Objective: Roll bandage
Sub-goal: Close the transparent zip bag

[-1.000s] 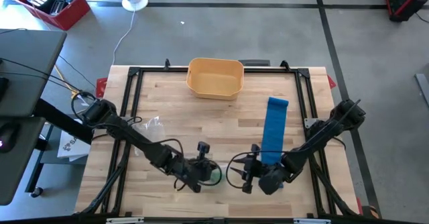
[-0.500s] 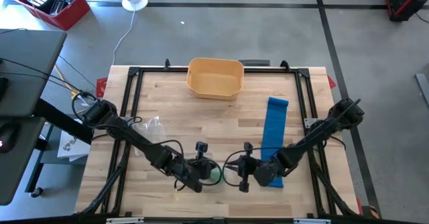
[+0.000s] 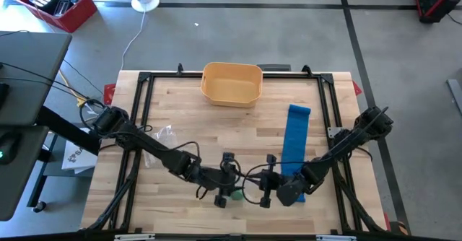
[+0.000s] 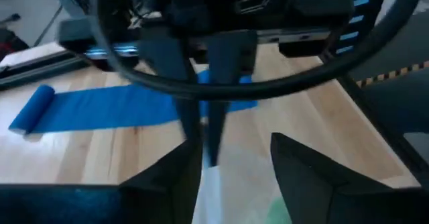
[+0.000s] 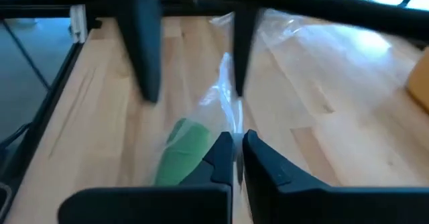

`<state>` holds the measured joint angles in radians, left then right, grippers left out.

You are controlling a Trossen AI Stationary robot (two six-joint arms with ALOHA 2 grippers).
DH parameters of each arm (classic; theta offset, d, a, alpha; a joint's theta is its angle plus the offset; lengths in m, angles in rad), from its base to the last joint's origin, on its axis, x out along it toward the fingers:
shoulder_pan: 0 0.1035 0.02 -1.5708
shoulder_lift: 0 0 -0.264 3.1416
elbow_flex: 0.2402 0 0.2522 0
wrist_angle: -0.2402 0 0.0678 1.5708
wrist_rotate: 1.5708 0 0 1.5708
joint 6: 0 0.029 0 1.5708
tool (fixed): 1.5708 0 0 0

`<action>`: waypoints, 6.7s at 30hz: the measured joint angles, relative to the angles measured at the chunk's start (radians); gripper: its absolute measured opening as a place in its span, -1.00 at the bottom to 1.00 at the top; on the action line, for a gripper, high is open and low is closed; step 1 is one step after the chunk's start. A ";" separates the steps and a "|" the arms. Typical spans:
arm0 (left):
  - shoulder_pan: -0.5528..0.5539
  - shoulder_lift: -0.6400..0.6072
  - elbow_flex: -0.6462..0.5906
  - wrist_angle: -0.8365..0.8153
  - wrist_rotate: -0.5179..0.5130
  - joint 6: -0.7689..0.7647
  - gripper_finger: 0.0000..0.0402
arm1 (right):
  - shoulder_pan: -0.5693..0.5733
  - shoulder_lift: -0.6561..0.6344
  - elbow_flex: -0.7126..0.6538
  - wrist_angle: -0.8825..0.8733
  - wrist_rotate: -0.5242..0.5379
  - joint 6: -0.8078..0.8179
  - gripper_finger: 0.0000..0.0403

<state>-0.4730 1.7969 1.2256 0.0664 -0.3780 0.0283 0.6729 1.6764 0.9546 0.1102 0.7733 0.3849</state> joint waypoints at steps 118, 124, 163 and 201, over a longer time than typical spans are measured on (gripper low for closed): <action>-0.038 0.161 -0.200 0.603 -0.077 -0.034 -1.00 | 0.114 -0.074 0.021 0.044 -0.010 0.062 -0.37; -0.039 0.161 -0.201 0.602 -0.070 -0.038 -1.00 | 0.091 -0.033 0.021 -0.002 -0.049 -0.035 -0.51; -0.028 0.161 -0.201 0.583 -0.027 -0.106 -1.00 | -0.032 -0.039 0.021 0.134 -0.269 -0.137 -0.41; -0.017 0.162 -0.100 0.316 -0.073 -0.150 -1.00 | -0.104 -0.056 0.021 -0.103 -0.400 0.003 -0.56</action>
<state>-0.4900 1.9587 1.1255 0.3827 -0.4511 -0.1215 0.5689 1.6209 0.9759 0.0073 0.3733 0.3879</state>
